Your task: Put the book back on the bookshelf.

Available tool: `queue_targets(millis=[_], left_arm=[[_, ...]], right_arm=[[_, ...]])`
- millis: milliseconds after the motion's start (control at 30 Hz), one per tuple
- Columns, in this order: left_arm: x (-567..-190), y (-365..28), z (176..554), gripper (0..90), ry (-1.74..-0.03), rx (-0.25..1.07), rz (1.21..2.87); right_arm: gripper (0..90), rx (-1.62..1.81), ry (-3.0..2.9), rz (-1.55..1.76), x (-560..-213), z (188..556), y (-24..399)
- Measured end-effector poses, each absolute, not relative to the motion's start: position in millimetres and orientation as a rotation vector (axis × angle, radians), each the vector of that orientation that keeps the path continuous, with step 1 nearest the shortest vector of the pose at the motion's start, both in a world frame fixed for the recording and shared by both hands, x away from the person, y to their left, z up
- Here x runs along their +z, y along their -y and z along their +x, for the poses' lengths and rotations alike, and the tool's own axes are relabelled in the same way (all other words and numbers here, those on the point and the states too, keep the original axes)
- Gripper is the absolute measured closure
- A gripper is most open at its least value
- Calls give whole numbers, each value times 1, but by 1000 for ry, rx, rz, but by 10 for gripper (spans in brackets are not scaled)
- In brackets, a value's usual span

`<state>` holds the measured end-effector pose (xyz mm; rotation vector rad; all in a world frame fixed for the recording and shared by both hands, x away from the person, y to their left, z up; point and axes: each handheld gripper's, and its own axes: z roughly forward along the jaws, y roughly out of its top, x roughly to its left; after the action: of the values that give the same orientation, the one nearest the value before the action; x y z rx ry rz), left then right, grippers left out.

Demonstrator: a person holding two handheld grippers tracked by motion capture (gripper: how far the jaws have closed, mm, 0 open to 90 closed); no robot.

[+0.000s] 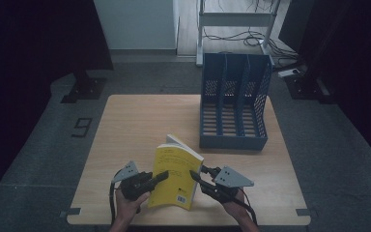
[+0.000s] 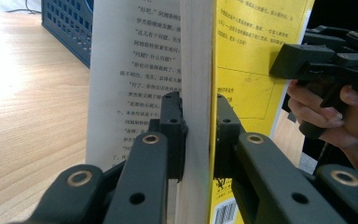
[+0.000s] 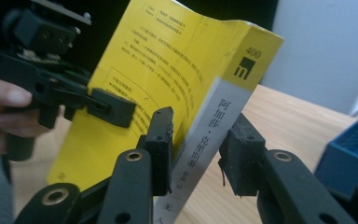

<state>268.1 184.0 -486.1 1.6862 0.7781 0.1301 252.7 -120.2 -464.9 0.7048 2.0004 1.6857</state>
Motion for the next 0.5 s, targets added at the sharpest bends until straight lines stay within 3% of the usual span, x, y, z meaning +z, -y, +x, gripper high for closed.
queue_targets(millis=[500], left_arm=[[-485, -183, 267, 780, -756, 134, 1696]], right_arm=[[670, 1687, -2034, 742, -468, 256, 114]])
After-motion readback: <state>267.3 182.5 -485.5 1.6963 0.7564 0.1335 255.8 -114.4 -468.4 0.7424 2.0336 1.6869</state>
